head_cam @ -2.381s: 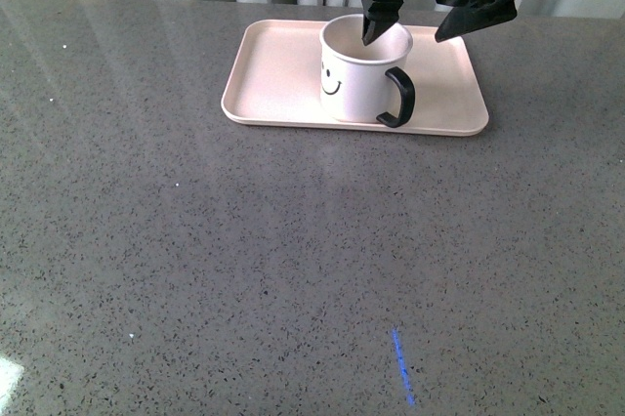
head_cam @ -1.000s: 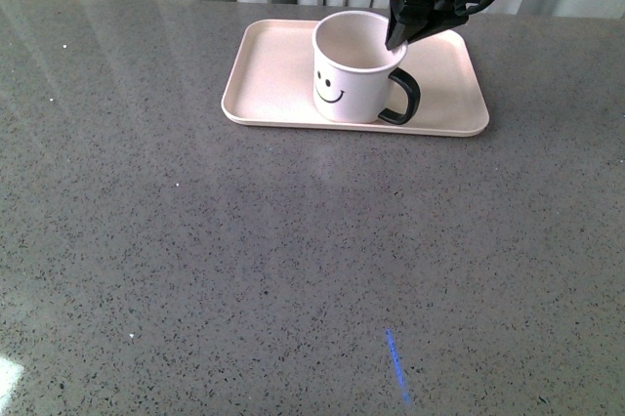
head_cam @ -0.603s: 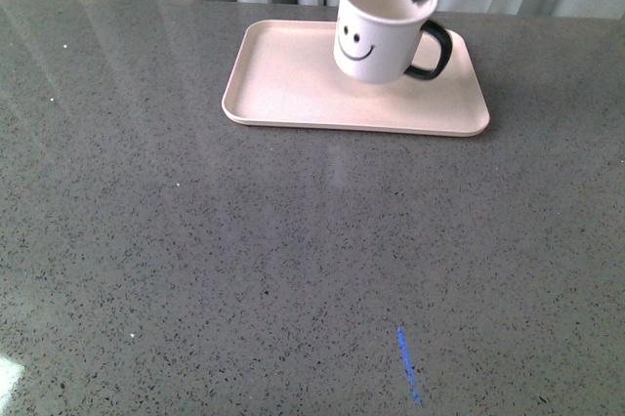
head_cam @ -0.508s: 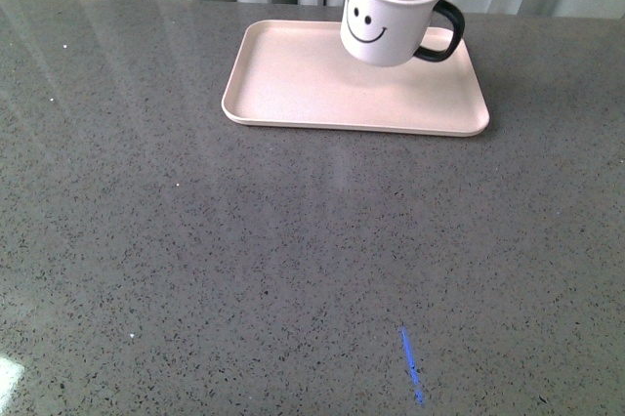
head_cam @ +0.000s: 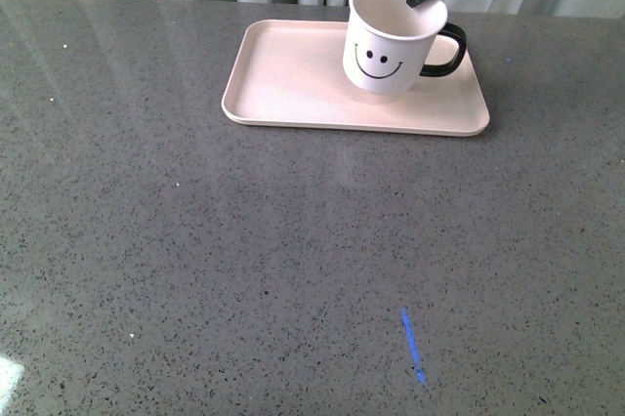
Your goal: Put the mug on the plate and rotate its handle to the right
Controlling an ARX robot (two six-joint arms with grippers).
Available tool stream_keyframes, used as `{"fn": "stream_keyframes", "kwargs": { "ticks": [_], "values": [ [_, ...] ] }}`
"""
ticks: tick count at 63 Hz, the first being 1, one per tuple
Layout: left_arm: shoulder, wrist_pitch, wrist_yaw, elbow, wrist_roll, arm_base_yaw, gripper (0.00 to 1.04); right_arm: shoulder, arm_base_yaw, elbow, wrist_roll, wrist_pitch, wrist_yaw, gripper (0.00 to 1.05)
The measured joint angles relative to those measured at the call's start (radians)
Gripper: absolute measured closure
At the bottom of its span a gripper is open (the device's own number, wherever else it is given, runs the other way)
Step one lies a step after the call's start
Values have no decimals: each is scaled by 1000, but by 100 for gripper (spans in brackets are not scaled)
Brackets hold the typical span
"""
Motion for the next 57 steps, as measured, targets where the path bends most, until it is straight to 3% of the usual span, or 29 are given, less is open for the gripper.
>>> {"fn": "stream_keyframes", "kwargs": {
  "ticks": [23,39,57],
  "values": [
    [0,0,0,0,0,0,9,54,2,90,-112,-64,-21,103],
    [0,0,0,0,0,0,9,198,8,318,-136,-200,-27,103],
    [0,0,0,0,0,0,9,227,12,382,-157,-216,-20,103]
  ]
}}
